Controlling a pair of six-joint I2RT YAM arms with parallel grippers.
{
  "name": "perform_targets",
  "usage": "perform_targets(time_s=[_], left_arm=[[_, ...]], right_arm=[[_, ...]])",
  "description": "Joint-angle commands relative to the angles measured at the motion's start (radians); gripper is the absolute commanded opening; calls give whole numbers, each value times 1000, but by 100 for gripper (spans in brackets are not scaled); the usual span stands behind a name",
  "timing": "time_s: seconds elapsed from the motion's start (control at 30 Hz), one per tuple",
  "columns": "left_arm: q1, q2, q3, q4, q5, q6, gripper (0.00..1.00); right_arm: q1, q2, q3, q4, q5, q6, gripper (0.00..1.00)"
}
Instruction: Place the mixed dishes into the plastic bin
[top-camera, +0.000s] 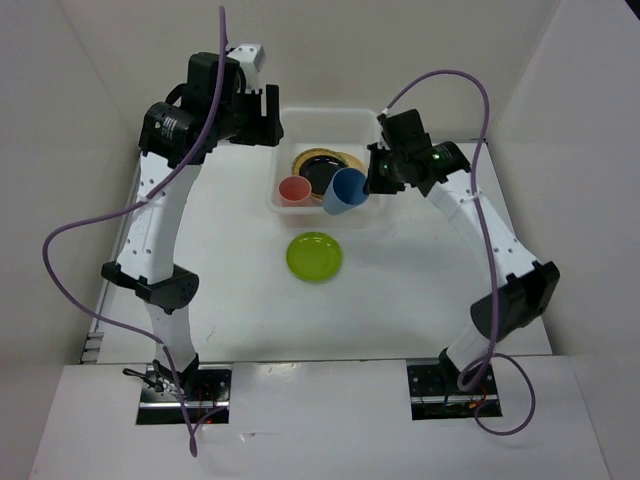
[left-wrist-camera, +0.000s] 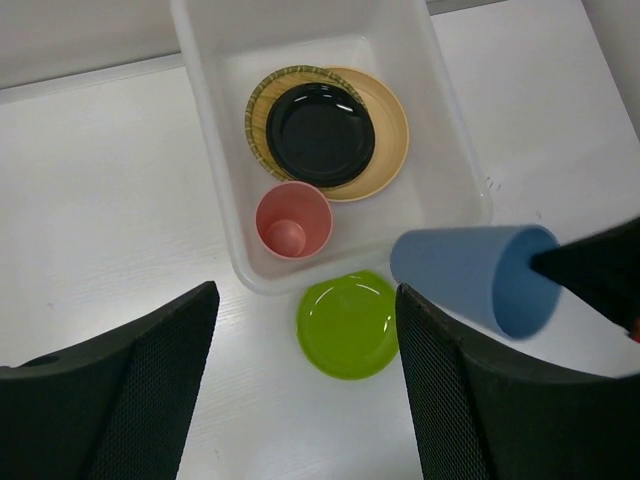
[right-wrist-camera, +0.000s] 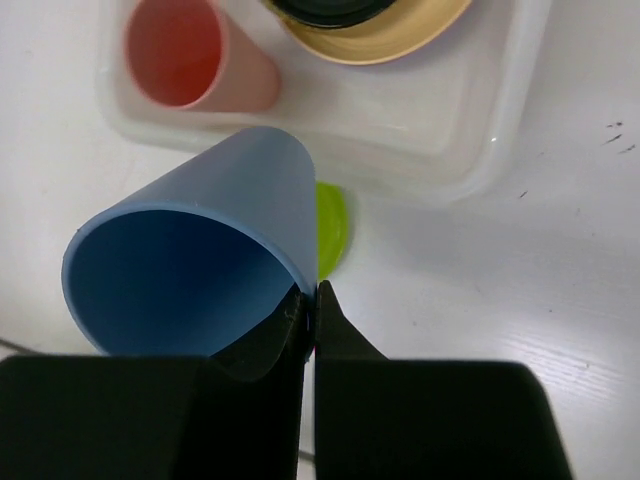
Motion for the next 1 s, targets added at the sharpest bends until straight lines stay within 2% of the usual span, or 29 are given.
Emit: perform_targets(time_s=[0.0, 0.13, 0.27, 0.97], left_arm=[[5, -80, -10, 23, -25, -8, 79], [5, -114, -35, 23, -25, -8, 80], [5, -135, -44, 23, -25, -8, 80], [5, -154, -107, 23, -34, 1, 83]], right_arm=[[-46, 99, 45, 70, 29, -16, 0], [-76, 144, 48, 175, 20, 12, 0], [-86, 183, 48, 209, 20, 21, 0], [-106, 345, 91, 133, 199, -8, 0]])
